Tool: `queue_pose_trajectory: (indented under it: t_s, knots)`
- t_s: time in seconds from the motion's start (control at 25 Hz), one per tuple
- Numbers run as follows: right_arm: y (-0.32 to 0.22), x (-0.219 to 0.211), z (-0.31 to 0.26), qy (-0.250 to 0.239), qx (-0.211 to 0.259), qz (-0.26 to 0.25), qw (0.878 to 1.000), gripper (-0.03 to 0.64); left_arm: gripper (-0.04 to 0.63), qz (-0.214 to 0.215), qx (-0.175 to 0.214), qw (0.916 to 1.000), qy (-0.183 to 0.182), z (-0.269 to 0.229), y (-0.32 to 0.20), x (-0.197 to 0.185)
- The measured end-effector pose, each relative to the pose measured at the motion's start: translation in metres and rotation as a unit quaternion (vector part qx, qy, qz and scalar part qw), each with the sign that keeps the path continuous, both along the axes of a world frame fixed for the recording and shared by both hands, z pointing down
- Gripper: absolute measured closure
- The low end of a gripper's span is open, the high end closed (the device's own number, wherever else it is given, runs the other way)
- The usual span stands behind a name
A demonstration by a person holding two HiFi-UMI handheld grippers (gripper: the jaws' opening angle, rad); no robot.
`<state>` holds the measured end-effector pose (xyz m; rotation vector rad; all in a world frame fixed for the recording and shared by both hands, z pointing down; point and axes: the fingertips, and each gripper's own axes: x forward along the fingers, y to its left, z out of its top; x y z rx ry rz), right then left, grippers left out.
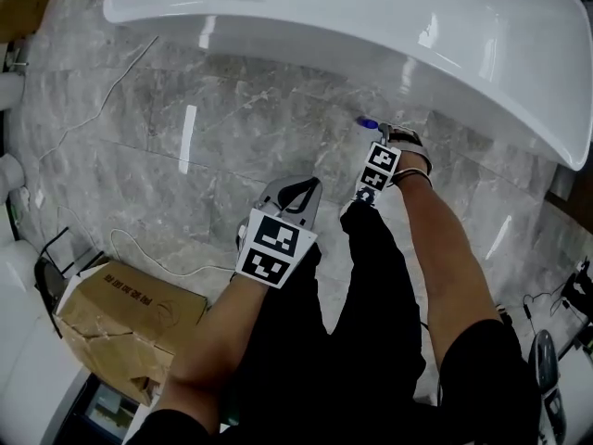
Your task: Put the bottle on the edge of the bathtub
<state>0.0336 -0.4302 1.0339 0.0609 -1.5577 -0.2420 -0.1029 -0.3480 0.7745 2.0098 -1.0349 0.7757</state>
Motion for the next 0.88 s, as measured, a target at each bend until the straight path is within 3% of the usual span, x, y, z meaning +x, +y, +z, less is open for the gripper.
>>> queue_pose_trajectory:
  t_s: [0.16,0.32,0.6,0.76,0.88]
  knots:
    - [0.017,-0.005,-0.066,-0.056,-0.016,0.119,0.991,0.436,0.577,-0.003,-0.005,0.9997,0.022,-0.046,0.010,-0.002]
    - [0.042,-0.004,-0.134,-0.127,-0.031,0.246,0.961,0.436,0.577,-0.022,-0.021,0.9979,0.057,-0.084,0.027,-0.003]
    - [0.071,-0.002,-0.289,-0.282,-0.026,0.390,0.876,0.477,0.577,0.007,0.003,0.9980,0.063,-0.153,0.054,-0.009]
    - [0.090,0.006,-0.372,-0.367,-0.016,0.451,0.814,0.483,0.577,0.027,0.024,0.9966,0.074,-0.194,0.061,-0.002]
    - [0.112,0.010,-0.432,-0.426,-0.008,0.484,0.765,0.514,0.578,0.066,0.048,0.9942,0.071,-0.225,0.072,0.009]
